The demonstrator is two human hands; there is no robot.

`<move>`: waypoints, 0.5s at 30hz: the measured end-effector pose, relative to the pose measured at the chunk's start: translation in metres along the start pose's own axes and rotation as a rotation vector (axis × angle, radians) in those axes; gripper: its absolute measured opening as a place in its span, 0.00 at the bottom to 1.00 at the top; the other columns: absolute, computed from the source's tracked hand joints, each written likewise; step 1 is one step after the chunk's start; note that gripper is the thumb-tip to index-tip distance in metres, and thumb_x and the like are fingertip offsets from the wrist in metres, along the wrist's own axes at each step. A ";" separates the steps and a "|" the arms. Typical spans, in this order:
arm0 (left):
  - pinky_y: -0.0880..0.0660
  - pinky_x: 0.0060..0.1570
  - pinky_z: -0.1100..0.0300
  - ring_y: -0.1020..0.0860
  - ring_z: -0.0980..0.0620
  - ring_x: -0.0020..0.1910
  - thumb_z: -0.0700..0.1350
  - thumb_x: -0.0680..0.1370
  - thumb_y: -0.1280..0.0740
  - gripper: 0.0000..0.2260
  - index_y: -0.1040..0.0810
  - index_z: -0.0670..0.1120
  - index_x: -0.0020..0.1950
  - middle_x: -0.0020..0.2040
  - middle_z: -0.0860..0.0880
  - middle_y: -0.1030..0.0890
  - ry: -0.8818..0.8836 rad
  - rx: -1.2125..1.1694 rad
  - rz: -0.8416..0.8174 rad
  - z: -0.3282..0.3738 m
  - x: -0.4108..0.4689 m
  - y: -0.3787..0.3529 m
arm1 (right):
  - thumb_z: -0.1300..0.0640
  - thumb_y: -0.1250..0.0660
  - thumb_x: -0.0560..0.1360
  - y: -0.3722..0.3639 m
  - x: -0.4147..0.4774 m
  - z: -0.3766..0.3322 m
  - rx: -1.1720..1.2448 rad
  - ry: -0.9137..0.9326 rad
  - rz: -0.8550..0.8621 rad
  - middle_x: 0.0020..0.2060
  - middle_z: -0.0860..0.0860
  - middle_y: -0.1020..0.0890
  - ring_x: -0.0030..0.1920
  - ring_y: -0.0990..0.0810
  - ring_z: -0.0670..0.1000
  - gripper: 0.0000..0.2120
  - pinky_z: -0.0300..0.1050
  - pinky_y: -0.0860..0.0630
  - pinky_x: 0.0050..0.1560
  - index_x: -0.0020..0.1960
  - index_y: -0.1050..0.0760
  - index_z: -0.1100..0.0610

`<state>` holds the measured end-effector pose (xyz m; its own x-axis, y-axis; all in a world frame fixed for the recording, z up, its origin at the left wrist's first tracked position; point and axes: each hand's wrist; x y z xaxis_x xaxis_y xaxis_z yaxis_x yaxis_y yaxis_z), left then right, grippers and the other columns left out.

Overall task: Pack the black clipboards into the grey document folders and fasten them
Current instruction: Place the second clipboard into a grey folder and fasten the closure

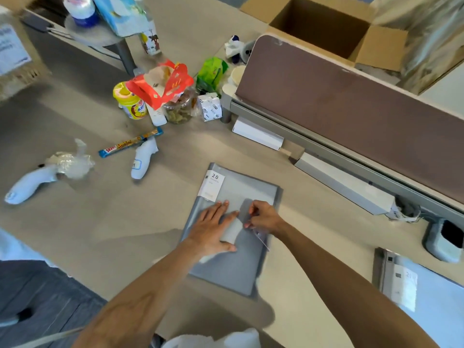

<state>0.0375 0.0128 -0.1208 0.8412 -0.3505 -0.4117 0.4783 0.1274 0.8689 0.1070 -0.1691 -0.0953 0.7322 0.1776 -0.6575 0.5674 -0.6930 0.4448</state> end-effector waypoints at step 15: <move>0.32 0.68 0.42 0.33 0.40 0.73 0.52 0.68 0.24 0.39 0.37 0.55 0.74 0.75 0.44 0.33 -0.230 0.217 -0.049 0.027 0.000 0.005 | 0.73 0.39 0.65 0.028 -0.027 0.053 -0.128 0.099 0.110 0.35 0.47 0.24 0.39 0.25 0.49 0.17 0.26 0.31 0.35 0.36 0.28 0.50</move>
<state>0.0329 -0.0113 -0.1090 0.7279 -0.5548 -0.4030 0.4308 -0.0873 0.8982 0.0831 -0.2305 -0.0967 0.8226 0.1774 -0.5403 0.5201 -0.6189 0.5886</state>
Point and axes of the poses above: each hand's wrist, its own x-axis towards the middle knuckle, its own y-axis out of the back of the hand, z = x × y
